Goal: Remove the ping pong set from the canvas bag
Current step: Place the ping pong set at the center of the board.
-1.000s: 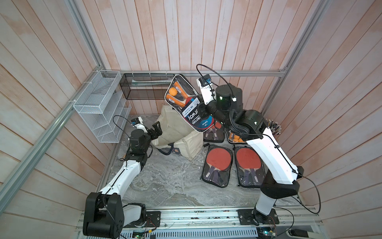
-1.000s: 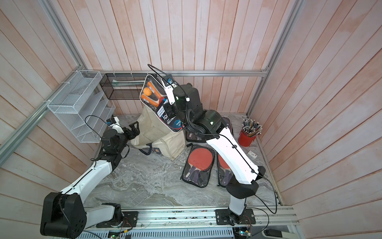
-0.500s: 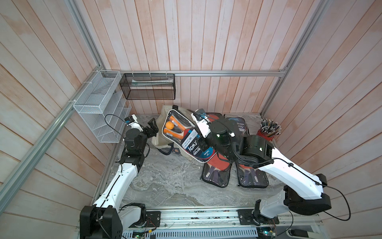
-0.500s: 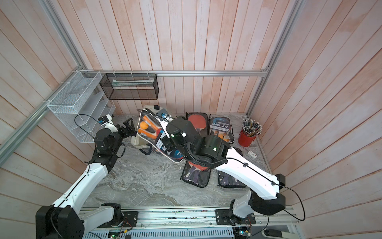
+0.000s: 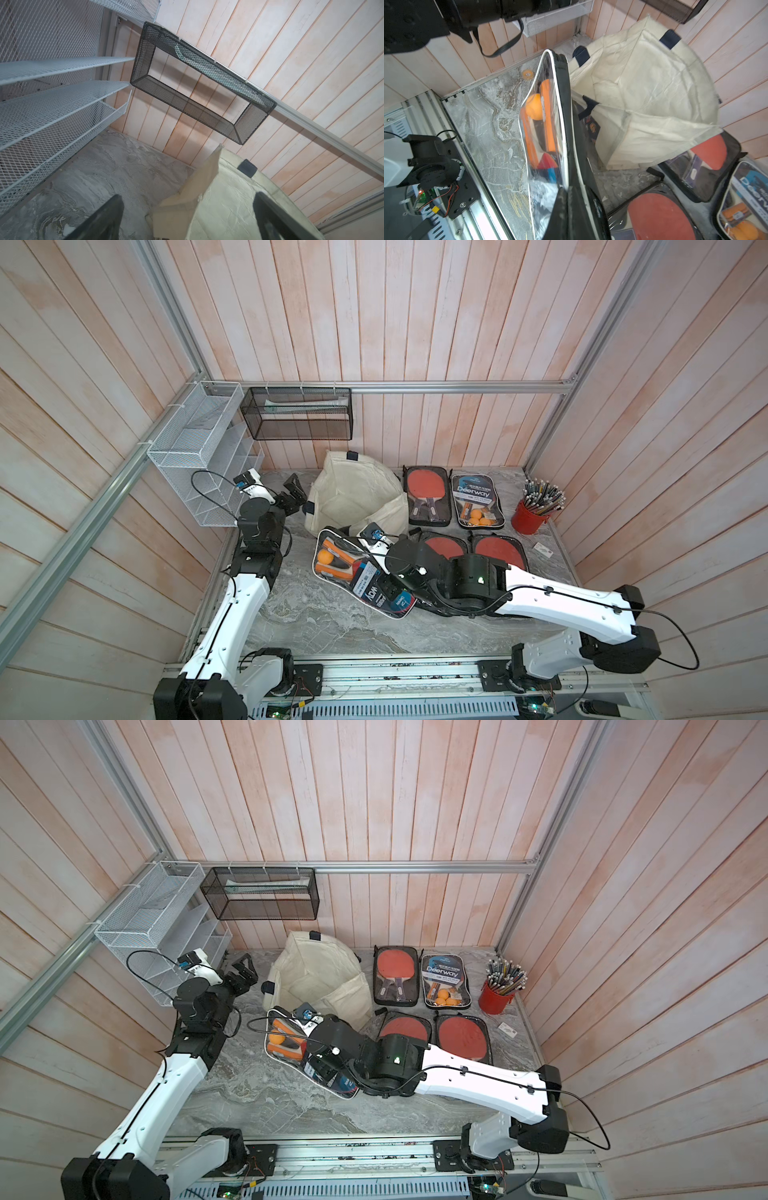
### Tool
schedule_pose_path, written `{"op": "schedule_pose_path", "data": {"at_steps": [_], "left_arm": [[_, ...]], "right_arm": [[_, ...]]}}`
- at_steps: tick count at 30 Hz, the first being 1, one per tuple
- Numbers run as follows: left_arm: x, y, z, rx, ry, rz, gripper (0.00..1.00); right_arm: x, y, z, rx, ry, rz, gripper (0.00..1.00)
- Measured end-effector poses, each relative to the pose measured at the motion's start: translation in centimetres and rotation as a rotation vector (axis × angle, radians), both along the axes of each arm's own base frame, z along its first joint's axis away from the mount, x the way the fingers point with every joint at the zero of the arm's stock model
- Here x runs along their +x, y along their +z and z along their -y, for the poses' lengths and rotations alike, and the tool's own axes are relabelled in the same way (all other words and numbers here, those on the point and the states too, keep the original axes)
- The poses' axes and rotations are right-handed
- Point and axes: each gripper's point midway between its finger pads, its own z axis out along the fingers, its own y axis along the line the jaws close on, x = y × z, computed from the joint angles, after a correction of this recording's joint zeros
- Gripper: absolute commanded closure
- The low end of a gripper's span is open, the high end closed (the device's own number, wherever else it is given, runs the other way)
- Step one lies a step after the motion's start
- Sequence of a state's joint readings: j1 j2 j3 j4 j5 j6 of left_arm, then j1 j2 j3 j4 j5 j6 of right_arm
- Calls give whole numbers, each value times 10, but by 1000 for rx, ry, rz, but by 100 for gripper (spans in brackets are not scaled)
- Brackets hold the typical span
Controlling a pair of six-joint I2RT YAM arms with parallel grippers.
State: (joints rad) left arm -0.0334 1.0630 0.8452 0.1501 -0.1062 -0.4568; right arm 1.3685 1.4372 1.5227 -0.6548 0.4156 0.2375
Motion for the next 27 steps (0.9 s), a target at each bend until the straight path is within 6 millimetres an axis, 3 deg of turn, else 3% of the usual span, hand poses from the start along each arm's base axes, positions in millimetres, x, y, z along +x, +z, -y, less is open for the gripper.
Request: {"op": "schedule_pose_path", "data": {"at_steps": [8, 16, 27], "left_arm": [[-4, 9, -9, 12, 23, 9, 0], [-7, 11, -18, 23, 47, 10, 0], [-7, 11, -27, 22, 58, 13, 0]], "right_arm": [[-13, -38, -24, 17, 70, -91, 100], [-18, -96, -49, -5, 136, -210, 100], [7, -134, -63, 31, 149, -329, 100]]}}
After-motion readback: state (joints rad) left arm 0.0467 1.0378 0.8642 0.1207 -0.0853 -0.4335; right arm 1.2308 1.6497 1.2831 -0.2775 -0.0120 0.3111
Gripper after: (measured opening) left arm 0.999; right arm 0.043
